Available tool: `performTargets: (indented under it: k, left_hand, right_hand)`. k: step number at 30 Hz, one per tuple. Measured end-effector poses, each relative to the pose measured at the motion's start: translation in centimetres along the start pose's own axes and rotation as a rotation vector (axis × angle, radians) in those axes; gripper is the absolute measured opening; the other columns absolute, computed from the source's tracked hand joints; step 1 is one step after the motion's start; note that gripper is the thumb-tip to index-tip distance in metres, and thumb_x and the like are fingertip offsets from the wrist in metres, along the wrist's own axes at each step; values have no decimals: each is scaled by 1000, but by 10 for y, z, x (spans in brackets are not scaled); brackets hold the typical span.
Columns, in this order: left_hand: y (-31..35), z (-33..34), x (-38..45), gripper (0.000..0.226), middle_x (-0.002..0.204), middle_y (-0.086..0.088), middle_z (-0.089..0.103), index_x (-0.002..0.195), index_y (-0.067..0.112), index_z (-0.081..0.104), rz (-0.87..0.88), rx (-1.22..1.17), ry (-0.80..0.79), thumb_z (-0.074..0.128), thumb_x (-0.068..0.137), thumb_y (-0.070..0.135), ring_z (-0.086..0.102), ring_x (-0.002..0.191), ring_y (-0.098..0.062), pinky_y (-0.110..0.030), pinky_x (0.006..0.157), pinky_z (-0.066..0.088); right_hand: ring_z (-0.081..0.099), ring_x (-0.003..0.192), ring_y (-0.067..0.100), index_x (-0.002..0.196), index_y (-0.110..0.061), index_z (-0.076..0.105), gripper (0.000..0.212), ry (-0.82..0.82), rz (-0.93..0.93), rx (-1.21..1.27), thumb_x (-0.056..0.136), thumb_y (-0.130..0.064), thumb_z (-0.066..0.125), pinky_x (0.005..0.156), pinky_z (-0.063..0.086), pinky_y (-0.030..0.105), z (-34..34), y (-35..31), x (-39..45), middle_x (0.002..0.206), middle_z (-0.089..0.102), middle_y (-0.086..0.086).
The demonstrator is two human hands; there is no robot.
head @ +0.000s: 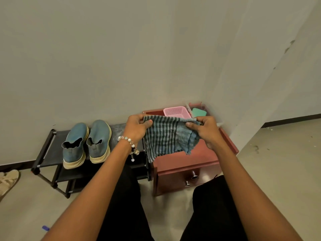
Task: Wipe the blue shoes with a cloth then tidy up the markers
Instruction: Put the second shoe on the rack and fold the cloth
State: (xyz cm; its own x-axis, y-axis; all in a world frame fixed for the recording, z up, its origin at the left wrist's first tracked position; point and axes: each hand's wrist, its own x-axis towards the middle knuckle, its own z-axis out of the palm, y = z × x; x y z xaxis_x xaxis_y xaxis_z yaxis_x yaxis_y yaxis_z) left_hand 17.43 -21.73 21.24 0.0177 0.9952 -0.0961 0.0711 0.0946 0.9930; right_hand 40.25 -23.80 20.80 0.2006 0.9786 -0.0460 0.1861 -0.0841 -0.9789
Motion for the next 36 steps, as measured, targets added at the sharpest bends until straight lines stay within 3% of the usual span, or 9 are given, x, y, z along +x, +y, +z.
performTargets:
  k: [7,10,14,18,22,26,29,32,36]
  left_hand:
    - [-11,45,-20,19,81,-10,72,85,19,71,117,136,134,56,94,25,68,77,-29,-43,77,56]
    - [-8,64,-37,21,91,-2,73,103,18,71,215,118,41,50,97,19,68,86,-18,-41,84,54]
    - [-7,64,-39,45,126,1,60,137,14,50,149,138,-108,42,96,0,55,113,-9,-22,98,44]
    - [-8,50,-34,62,137,-2,53,138,10,49,99,74,-264,32,87,-19,50,126,-13,-34,100,48]
    - [-5,35,-27,52,125,-3,63,120,11,65,118,98,-256,39,88,-21,61,111,-13,-26,81,57]
    - [-16,17,-18,32,102,-1,71,100,21,68,112,2,7,57,88,-6,67,100,-16,-24,77,54]
    - [-25,8,-18,38,116,2,66,117,20,60,87,-52,-170,71,81,15,61,110,-11,-25,90,50]
    - [-21,12,-27,22,98,0,72,109,10,63,-53,-210,-353,62,87,7,69,92,-13,-25,78,56]
    - [-25,23,-26,12,93,-5,73,101,5,66,-107,-272,-186,60,90,7,70,86,-17,-28,74,57]
  right_hand:
    - [35,42,6,45,-18,47,45,269,-121,-267,84,-24,68,44,28,17,49,-8,-19,43,43,-8]
    - [35,41,7,46,-20,47,44,200,-159,-261,87,-21,64,44,28,20,61,-9,-25,42,43,-8]
    - [64,70,27,73,-9,67,24,49,-109,-106,88,-22,54,67,52,47,58,-2,-27,72,67,15]
    - [69,88,19,101,-4,67,21,-194,17,341,97,-15,50,72,55,28,45,-9,-36,92,71,10]
    - [69,86,21,100,-3,67,20,-218,29,237,82,5,65,75,57,32,40,-7,-34,87,73,6]
    - [66,74,18,94,1,67,25,-185,105,238,81,16,52,65,53,32,31,-14,-26,77,72,5]
    - [65,81,22,102,9,63,26,-279,135,335,82,16,47,73,56,34,24,-26,-24,89,69,15]
    - [65,91,28,109,16,58,28,-306,168,421,84,15,48,83,55,35,22,-31,-18,100,66,22]
    - [63,97,30,120,10,55,42,-148,259,681,81,2,65,86,55,40,24,-9,-14,108,65,22]
